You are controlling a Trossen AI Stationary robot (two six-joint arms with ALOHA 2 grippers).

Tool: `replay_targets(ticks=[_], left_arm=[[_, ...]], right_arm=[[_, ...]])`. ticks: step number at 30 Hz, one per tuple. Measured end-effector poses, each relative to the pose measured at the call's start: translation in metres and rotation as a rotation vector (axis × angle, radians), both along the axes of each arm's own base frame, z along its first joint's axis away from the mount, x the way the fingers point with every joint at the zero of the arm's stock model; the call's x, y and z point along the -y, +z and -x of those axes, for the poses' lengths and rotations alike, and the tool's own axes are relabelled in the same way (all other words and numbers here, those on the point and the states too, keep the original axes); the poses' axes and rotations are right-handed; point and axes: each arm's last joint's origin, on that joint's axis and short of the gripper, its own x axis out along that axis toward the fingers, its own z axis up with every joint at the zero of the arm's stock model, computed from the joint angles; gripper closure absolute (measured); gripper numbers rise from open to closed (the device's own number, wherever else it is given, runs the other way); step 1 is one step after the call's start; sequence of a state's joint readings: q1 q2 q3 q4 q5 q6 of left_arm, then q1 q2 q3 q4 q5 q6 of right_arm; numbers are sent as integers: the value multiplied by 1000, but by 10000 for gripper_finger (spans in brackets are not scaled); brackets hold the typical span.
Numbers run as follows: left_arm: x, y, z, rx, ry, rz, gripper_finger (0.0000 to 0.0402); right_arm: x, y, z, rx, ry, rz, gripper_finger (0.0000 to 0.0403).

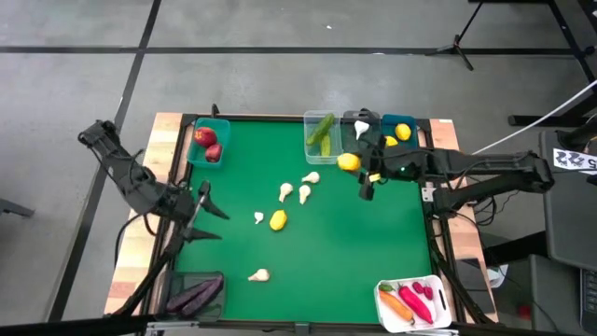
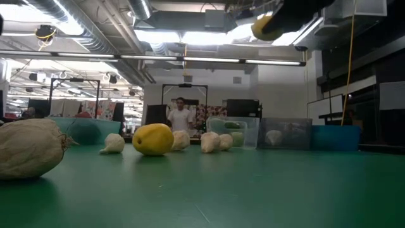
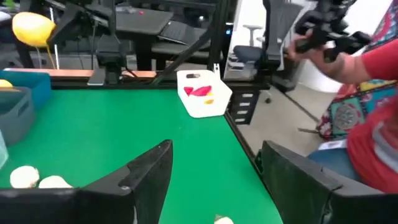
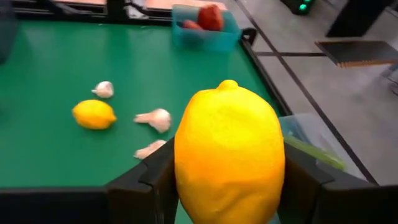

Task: Sort produce into baskets
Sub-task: Put the yellow lemon into the blue bin

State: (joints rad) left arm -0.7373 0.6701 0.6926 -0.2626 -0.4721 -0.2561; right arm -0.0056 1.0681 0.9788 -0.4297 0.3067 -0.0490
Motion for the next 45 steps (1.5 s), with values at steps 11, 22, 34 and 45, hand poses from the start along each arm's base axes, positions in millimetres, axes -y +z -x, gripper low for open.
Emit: replay_targets(ticks=[11, 22, 34, 45], left_arm=[[-45, -43, 29, 147, 153, 182, 161], [-51, -108, 38, 505, 46, 409, 161], [-52, -115, 34, 427, 98, 448, 161], [-50, -129, 31, 256, 115, 559, 161]], right_arm=[[45, -43, 29, -31, -264, -71, 206], [72, -48, 81, 44, -758, -115, 206], [83, -84, 116, 36, -1245, -204, 206], [104, -108, 118, -27, -1310, -266, 174]])
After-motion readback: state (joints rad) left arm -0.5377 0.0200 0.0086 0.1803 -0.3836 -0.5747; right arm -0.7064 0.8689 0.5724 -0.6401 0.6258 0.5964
